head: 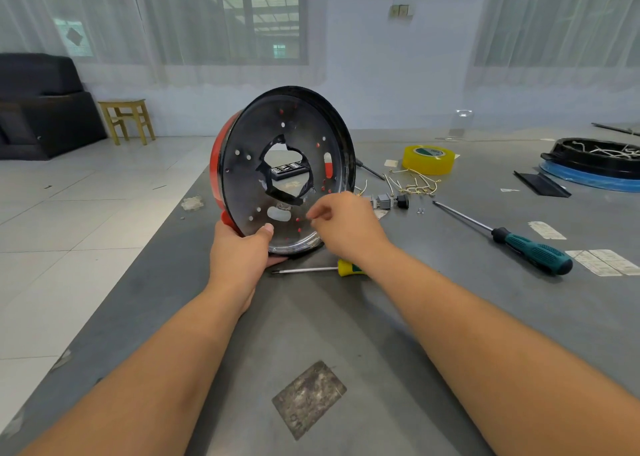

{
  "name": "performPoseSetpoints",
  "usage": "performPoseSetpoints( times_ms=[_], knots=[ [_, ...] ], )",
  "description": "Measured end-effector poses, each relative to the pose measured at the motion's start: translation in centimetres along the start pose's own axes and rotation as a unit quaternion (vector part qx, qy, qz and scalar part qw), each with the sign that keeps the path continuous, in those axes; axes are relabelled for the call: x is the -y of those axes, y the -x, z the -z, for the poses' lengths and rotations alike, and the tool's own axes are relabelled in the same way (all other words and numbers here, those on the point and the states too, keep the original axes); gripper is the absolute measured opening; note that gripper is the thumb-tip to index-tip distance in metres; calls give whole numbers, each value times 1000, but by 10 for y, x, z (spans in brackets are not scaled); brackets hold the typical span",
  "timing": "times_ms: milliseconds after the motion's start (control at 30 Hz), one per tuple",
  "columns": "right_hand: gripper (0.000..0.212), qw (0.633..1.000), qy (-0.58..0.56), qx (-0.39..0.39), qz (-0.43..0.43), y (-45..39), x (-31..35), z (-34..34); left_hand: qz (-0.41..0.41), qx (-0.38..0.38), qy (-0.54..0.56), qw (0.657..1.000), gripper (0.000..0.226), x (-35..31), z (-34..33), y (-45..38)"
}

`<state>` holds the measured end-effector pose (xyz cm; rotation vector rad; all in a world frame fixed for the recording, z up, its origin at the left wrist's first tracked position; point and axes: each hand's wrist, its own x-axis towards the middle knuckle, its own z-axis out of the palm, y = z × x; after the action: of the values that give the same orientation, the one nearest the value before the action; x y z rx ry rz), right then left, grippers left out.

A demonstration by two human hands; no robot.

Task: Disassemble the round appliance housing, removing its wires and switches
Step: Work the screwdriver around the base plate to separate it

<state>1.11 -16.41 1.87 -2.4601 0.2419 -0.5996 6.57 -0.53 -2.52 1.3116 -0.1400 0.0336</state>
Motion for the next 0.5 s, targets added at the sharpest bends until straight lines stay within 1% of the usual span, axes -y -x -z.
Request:
performPoseSetpoints(
  times_ms=[67, 200, 333, 500],
  knots=[
    [19, 1000, -13, -18, -22, -4, -18, 18, -1, 0, -1, 1000, 39, -1, 0, 0],
    [13, 991, -59, -59, -107, -7, -72, 58, 3, 0, -3, 1000, 41, -2, 0, 0],
    [5, 981, 0, -115, -158, -6, -129, 84, 10, -7, -2, 1000, 39, -1, -1, -1],
    [9, 969, 34, -116, -215, -16, -167, 89, 11, -5, 4, 1000, 40, 0, 0, -2]
  ],
)
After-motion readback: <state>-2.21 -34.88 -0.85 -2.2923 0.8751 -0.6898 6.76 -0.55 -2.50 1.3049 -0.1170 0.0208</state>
